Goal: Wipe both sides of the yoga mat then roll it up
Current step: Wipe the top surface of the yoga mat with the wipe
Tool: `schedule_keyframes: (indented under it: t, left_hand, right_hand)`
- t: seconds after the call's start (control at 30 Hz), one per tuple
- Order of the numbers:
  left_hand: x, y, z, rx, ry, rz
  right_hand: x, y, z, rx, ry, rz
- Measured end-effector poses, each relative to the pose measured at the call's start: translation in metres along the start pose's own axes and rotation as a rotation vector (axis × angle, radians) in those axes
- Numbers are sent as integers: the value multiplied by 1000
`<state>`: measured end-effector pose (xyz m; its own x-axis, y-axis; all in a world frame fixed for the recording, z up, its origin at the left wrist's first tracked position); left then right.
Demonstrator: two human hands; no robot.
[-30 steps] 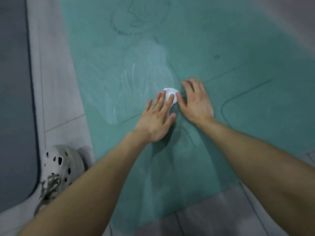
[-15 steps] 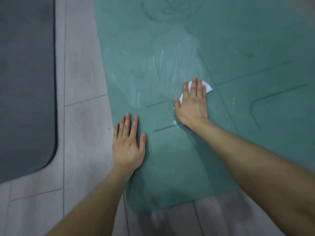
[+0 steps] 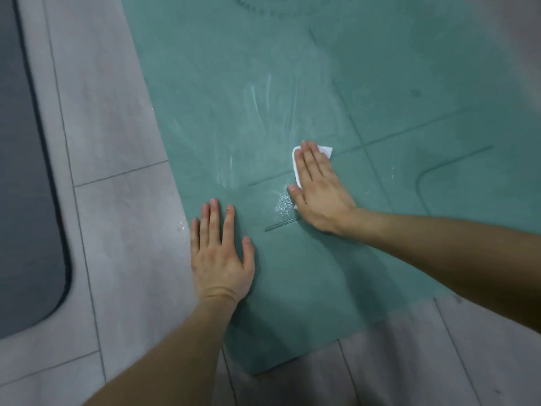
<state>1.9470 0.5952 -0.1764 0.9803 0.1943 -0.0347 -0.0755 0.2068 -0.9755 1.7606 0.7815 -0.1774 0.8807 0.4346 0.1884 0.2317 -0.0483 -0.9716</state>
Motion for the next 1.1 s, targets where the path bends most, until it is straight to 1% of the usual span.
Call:
schedule_keyframes:
  t: [0.07, 0.17, 0.23, 0.3, 0.33, 0.4, 0.47, 0.5, 0.57, 0.67, 0.8, 0.9, 0.93, 0.97, 1.0, 1.03, 1.07, 1.1]
  left_hand:
    - [0, -1, 0, 15, -1, 11]
    - [1, 2, 0, 30, 7, 21]
    - [1, 1, -1, 43, 10, 38]
    - [1, 2, -2, 60, 17, 55]
    - [0, 2, -1, 63, 17, 63]
    - [0, 2, -1, 62, 17, 78]
    - [0, 1, -1, 55, 13, 80]
    - [0, 0, 0, 47, 17, 79]
    - [-1, 0, 1, 33, 14, 74]
    - [-1, -3, 3, 30, 11, 62]
    - [0, -3, 2, 42, 18, 56]
    - [-2, -2, 3, 35, 10, 50]
    - [-2, -1, 3, 28, 10, 48]
    - [-2, 0, 2, 16, 4, 58]
    - [-2, 0, 2, 9, 2, 70]
    - [-2, 0, 4, 12, 10, 70]
    - [-2, 0, 4, 14, 12, 74]
    - [-1, 1, 3, 7, 8, 86]
  right_hand:
    - [2, -2, -5, 11, 36, 12]
    - [11, -6, -11, 17, 112, 86]
    - [18, -11, -18, -57, 277, 213]
    - [20, -17, -25, -213, 501, 381]
    - [17, -19, -25, -335, 603, 389]
    - [3, -27, -21, -514, 763, 275]
    - [-15, -34, -12, -538, 845, 123]
    - [-21, -39, -11, -526, 850, 53]
    - [-28, -46, -10, -517, 806, -15]
    - [-22, -58, -9, -516, 729, -10]
    - [-10, -77, -16, -692, 751, -2]
    - [-13, -80, -21, -904, 702, -90]
    - [-14, -79, -21, -891, 665, -122]
    - [-15, -78, -19, -775, 616, -111]
    - [-14, -76, -15, -584, 580, -56]
    - [-9, -72, -11, -393, 561, 42]
    - [-4, -66, -10, -290, 516, 147]
    - [0, -57, -15, -278, 441, 205]
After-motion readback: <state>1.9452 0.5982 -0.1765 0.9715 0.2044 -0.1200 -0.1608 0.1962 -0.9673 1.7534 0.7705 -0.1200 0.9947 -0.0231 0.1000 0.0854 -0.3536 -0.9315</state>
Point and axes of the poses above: each hand's wrist, its own x-axis away from the middle knuckle, its own y-axis out of the palm, z = x × y, the point moved 2 cm from there along -x, towards the middle knuckle, and after that the axes turned 10 degrees about y, right-handed, at the moved point
